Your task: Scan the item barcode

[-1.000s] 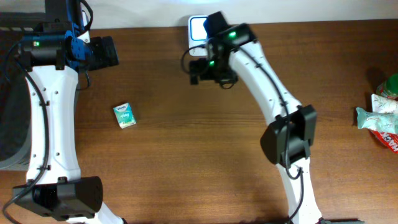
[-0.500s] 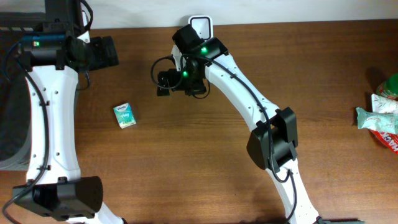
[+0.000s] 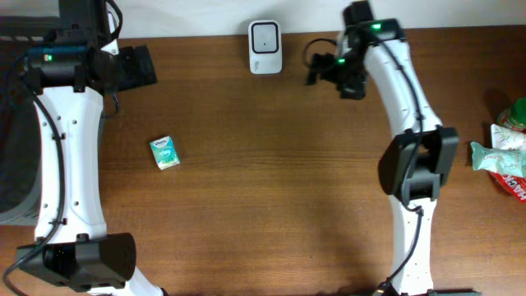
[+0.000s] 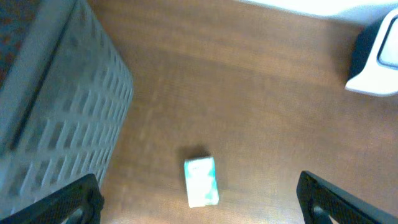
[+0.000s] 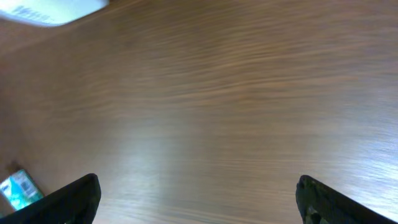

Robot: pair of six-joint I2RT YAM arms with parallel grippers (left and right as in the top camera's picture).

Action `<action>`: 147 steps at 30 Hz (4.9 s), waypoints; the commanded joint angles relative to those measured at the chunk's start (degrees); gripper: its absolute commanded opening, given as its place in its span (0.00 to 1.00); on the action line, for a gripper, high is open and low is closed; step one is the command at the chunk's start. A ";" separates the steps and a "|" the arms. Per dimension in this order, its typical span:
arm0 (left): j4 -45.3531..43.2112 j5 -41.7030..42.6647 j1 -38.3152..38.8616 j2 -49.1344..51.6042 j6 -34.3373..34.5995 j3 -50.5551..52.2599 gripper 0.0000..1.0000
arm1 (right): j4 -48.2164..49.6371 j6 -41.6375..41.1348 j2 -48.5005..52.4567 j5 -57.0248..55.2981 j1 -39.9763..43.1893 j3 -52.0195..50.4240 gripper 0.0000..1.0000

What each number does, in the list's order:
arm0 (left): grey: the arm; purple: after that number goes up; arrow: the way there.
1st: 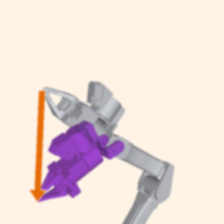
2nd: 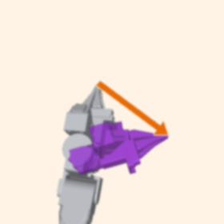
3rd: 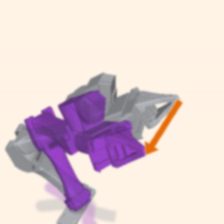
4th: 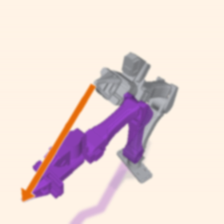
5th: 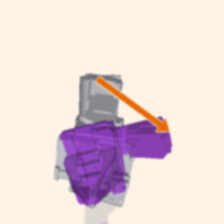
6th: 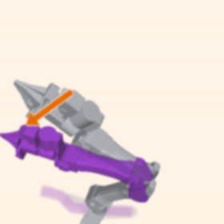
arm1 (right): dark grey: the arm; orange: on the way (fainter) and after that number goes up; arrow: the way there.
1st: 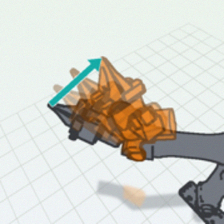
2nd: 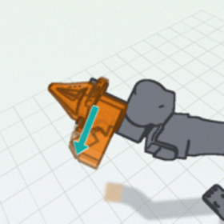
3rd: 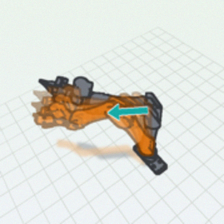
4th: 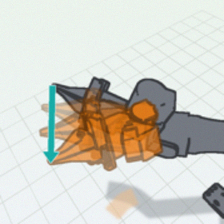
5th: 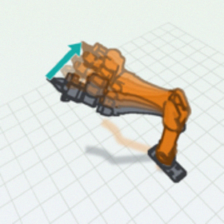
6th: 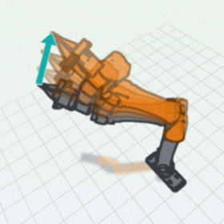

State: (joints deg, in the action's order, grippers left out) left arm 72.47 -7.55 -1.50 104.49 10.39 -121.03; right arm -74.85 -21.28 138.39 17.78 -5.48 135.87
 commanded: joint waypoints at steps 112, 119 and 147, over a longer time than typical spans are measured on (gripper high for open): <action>15.65 -7.43 4.33 25.81 9.66 -13.99 0.99 | 2.71 -8.37 0.44 -36.50 -30.64 -13.97 0.52; 15.65 -7.41 4.44 25.81 9.68 -13.99 0.99 | 3.13 -8.39 1.66 -37.94 -30.47 -15.50 0.41; 15.67 -7.26 4.44 25.81 9.68 -13.99 0.99 | 11.74 11.28 1.05 27.19 -5.20 -27.76 0.36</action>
State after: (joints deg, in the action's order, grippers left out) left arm 88.05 -14.00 2.87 131.04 20.32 -135.31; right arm -62.19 -9.08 139.94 52.10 -12.93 108.18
